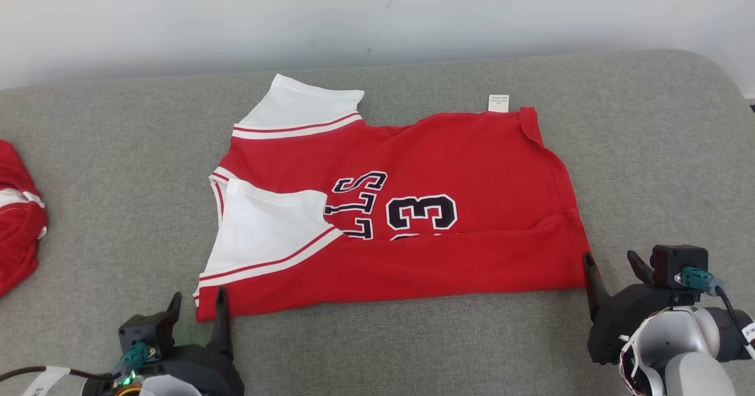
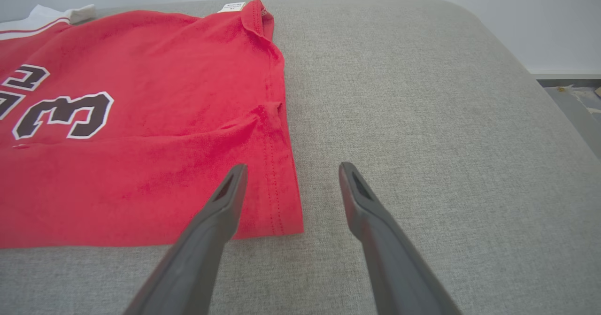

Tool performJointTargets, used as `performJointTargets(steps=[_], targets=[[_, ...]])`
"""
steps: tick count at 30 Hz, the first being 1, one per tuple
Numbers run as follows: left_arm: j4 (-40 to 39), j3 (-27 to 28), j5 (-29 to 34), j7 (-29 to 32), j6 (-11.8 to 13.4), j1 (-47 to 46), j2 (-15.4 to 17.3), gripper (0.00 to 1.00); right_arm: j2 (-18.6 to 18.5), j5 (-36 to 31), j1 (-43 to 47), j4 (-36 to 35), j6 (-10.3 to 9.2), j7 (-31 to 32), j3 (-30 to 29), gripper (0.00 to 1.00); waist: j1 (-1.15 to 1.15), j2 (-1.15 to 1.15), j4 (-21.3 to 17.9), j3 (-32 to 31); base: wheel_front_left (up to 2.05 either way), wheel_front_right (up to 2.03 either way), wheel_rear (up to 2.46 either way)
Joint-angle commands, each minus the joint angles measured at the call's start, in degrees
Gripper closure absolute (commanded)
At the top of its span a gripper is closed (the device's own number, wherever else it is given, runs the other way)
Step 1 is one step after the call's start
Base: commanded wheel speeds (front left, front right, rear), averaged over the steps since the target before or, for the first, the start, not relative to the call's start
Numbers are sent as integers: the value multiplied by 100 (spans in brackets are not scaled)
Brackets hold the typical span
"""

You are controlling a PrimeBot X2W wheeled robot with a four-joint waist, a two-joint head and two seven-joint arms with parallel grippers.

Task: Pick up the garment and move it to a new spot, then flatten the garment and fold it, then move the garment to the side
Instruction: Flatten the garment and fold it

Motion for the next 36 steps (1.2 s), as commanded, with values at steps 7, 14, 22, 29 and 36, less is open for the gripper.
performJointTargets(steps=[7, 14, 22, 29, 36], targets=[[-85, 62, -240, 506, 126, 223, -46, 0, 16, -77, -135, 287, -13, 25, 37, 0, 1, 0, -4, 82, 0, 0, 0], [40, -57, -332, 728, 41, 86, -111, 100, 16, -246, -485, 841, -13, 115, 44, 0, 1, 0, -13, 155, 0, 0, 0], [158, -141, -354, 735, 8, 41, -153, 100, 21, -255, -733, 1539, -13, 313, 10, 0, 1, 0, 64, 158, 0, 0, 0], [232, -204, -337, 687, -65, -51, -121, 100, 38, -103, -875, 2071, -11, 366, 173, 100, 1, 0, 133, 139, 0, 0, 0], [120, -290, -439, 744, -263, 142, -93, 100, -8, 115, -727, 2057, -11, 166, 139, 100, 1, 0, 147, -65, 0, 0, 0]])
